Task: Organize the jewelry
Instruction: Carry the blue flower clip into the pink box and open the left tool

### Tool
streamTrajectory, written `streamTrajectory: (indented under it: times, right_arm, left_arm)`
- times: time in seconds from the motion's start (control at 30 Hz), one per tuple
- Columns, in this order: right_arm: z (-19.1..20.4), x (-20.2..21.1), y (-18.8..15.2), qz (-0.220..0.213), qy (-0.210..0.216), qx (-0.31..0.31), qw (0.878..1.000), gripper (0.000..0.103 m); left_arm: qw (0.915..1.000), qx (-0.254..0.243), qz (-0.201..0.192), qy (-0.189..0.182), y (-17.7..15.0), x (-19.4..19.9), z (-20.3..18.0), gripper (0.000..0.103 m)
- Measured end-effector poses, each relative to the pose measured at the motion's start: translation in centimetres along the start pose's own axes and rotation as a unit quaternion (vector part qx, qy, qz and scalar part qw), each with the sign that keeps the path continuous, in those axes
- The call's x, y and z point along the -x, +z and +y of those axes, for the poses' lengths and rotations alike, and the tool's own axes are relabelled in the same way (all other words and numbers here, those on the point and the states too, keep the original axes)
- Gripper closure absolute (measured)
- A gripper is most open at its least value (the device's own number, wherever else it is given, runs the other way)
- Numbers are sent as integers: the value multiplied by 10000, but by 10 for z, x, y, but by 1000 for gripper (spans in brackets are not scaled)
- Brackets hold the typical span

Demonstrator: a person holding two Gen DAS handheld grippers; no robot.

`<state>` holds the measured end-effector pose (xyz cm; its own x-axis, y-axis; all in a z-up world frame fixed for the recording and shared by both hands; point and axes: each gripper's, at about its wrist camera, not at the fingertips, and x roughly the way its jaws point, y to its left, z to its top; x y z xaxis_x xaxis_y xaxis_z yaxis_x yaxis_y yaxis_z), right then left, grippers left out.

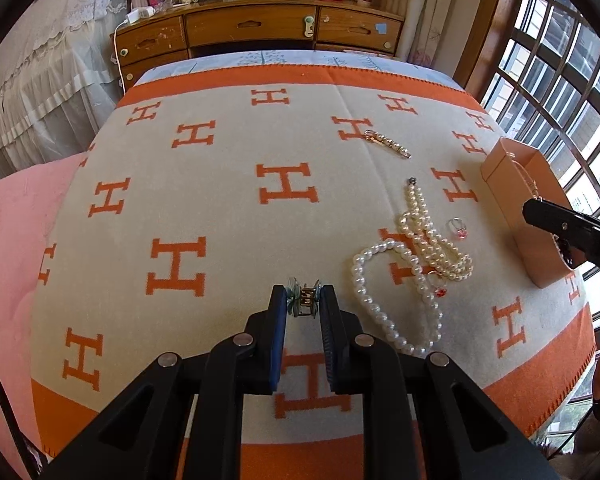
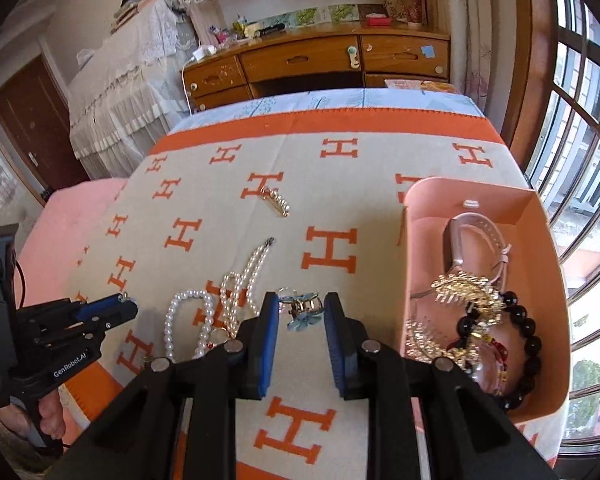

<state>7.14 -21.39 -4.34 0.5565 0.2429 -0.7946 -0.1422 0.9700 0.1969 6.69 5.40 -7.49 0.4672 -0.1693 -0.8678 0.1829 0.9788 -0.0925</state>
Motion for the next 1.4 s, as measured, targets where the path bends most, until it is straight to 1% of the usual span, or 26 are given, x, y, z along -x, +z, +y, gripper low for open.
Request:
streamTrajectory:
  times: [0.13, 0.23, 0.37, 0.43, 0.5, 0.6, 0.73, 0.83, 0.93, 1.0, 1.17, 1.23, 1.27, 1.33, 1.4]
  right_arm:
    - [-34, 28, 4, -391, -38, -456, 9982, 80]
    - [-65, 44, 0, -542, -41, -858, 9948, 80]
    - [-98, 60, -9, -681, -183, -1227, 9899, 80]
    - [-109, 64, -15, -715, -202, -1353, 9880, 80]
    - [-116, 68, -21, -728, -239, -1419, 9869, 80]
    - [-127, 74, -26, -748, -253, -1478, 9859, 80]
    - [-135, 78, -32, -744, -168, -1434, 9867, 80]
    - [-134, 73, -33, -637, -35, -1335, 9890, 79]
    - [-133, 62, -33, -492, -13, -1263, 9908, 79]
    - [-133, 55, -34, -361, 86, -1255, 9914, 79]
    - [-134, 46, -34, -274, 269, -1290, 9909, 77]
    - [-135, 45, -34, -285, 295, -1302, 9906, 73]
    - [-135, 45, -34, -297, 299, -1301, 9906, 73]
    - [-136, 46, -34, -320, 286, -1315, 9904, 73]
    - [-138, 46, -35, -316, 292, -1353, 9899, 73]
  left_arm:
    - [9992, -335, -176, -141, 17, 16, -32, 89]
    - [9968, -626, -318, -377, 34, 27, -64, 89]
    - [9910, -1001, -471, -750, 56, 35, -113, 89]
    - [9874, -1178, -484, -938, 65, 34, -139, 89]
    - [9841, -1315, -418, -1114, 72, 30, -163, 89]
    - [9798, -1452, -218, -1358, 80, 18, -195, 89]
    - [9767, -1531, 65, -1502, 89, -3, -227, 89]
    - [9763, -1455, 314, -1572, 95, -23, -236, 89]
    - [9777, -1353, 468, -1535, 105, -40, -240, 89]
    - [9790, -1270, 552, -1496, 111, -50, -239, 89]
    - [9824, -1036, 636, -1418, 125, -65, -232, 88]
    - [9842, -973, 643, -1335, 128, -70, -229, 88]
    - [9846, -951, 652, -1314, 128, -72, -228, 87]
    - [9848, -899, 670, -1327, 128, -73, -225, 81]
    - [9846, -848, 660, -1375, 129, -72, -222, 80]
